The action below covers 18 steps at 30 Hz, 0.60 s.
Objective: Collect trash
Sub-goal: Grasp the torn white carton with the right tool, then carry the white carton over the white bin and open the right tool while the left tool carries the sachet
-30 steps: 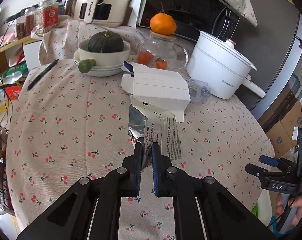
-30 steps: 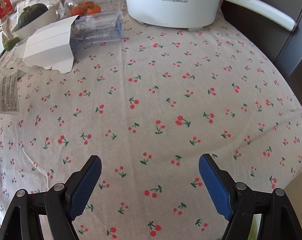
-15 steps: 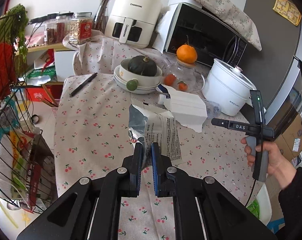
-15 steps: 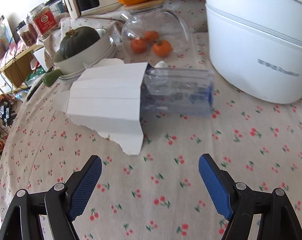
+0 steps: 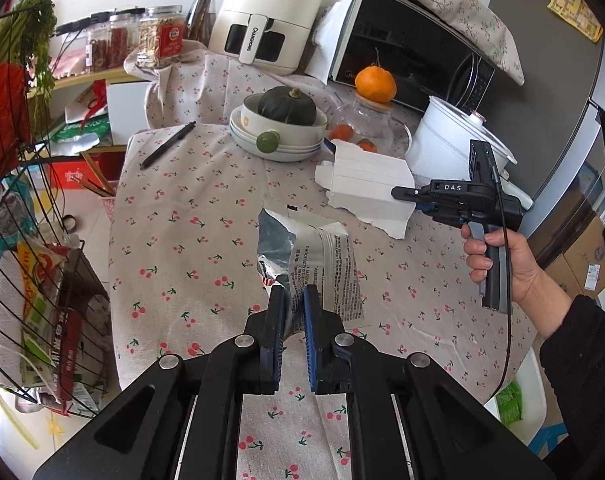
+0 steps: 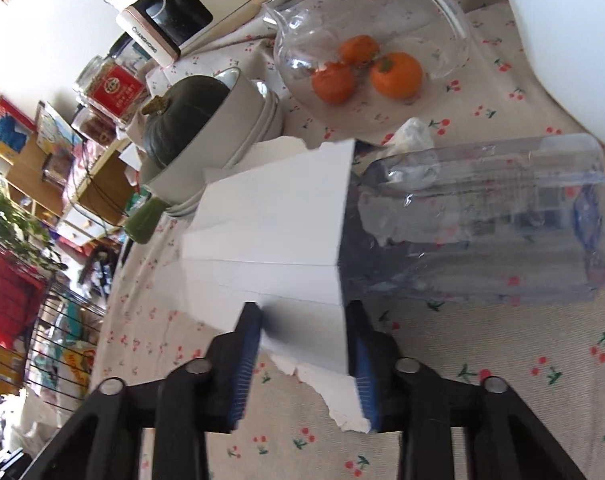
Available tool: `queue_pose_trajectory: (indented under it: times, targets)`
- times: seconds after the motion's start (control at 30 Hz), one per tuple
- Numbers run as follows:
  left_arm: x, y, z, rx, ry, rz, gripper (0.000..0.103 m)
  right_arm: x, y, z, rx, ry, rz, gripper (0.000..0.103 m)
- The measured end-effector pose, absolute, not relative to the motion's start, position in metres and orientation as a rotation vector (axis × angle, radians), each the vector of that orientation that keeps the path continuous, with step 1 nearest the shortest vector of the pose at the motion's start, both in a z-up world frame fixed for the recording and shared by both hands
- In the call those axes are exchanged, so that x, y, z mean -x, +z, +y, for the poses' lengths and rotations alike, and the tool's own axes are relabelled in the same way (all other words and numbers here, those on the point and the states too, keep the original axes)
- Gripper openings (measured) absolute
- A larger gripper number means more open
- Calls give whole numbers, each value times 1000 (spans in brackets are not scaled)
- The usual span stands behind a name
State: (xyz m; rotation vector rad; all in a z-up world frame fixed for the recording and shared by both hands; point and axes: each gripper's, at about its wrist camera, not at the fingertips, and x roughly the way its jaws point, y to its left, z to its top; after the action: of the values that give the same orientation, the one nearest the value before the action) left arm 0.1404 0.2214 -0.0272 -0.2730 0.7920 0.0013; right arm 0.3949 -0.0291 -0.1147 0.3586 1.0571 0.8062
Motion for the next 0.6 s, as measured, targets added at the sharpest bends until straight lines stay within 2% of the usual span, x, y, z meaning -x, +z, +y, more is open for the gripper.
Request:
queue_pose_trajectory:
  times: [0.07,0.2,0.6]
  targets:
    - [-139,-25,221,281,-1,786,9,-386,-112,-30,-410,865,1062,12]
    - [-132,-20,215,299,-25,778,9,-354,-97,-25,-357,915,1082,3]
    - [-95,6,181,285,-138,730,9,-238,-32,-75,-237,855,1052,0]
